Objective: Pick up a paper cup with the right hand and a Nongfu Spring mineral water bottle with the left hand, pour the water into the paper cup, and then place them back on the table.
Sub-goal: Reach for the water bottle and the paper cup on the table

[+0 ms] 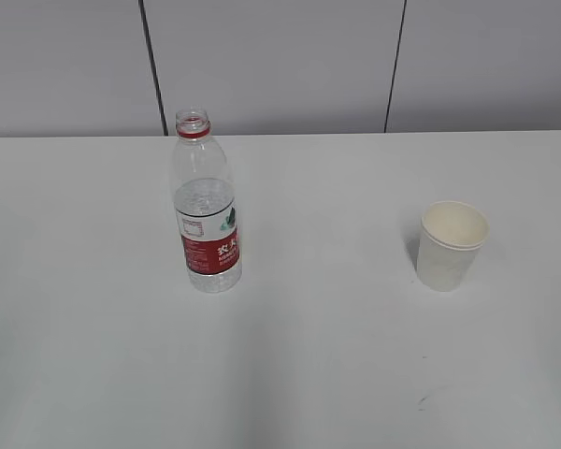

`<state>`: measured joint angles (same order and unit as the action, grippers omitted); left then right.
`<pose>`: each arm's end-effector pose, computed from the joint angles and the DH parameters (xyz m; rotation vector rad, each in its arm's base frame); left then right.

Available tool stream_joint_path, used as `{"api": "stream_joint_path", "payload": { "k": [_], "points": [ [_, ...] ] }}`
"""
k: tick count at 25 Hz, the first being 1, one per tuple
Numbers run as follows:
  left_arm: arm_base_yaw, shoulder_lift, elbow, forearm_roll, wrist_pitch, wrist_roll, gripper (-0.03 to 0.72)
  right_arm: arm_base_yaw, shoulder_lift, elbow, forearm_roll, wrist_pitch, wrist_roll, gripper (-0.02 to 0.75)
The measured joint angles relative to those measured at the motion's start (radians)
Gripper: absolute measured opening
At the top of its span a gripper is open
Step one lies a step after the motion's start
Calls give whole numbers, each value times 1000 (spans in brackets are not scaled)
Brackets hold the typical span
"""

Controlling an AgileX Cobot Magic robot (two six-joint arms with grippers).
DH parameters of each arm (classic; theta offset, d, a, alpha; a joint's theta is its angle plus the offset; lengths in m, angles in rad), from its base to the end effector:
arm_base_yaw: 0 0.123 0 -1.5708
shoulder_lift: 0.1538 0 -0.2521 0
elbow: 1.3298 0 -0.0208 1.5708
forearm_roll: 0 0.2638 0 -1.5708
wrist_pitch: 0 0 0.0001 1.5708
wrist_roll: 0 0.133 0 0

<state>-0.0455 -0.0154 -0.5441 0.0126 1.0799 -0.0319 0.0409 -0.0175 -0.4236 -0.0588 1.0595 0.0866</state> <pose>0.0690 -0.0017 0.2774 0.0125 2.0041 -0.0346 0.0823 -0.0035 0.2409 0.0486 2.0999 0.0055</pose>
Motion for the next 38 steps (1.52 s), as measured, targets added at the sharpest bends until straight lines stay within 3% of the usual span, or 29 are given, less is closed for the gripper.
{"api": "stream_joint_path", "payload": {
  "k": [10,16,23,26,30,35,38],
  "points": [
    [0,0,0,0,-1,0,468,0,0,-9,-8,-43,0,512],
    [0,0,0,0,-1,0,458,0,25,-2,-30,-385,0,512],
    [0,0,0,0,-1,0,449,0,262,94,-119,-754,0,512],
    [0,0,0,0,-1,0,447,0,389,116,-178,-867,0,512],
    [0,3,-5,19,-11,0,445,0,541,121,-176,-1002,0,512],
    [0,60,-53,45,-337,38,439,0,764,123,-159,-1234,0,512],
    [0,167,-58,15,-509,59,436,0,896,150,-155,-1447,0,512]
  ]
}}
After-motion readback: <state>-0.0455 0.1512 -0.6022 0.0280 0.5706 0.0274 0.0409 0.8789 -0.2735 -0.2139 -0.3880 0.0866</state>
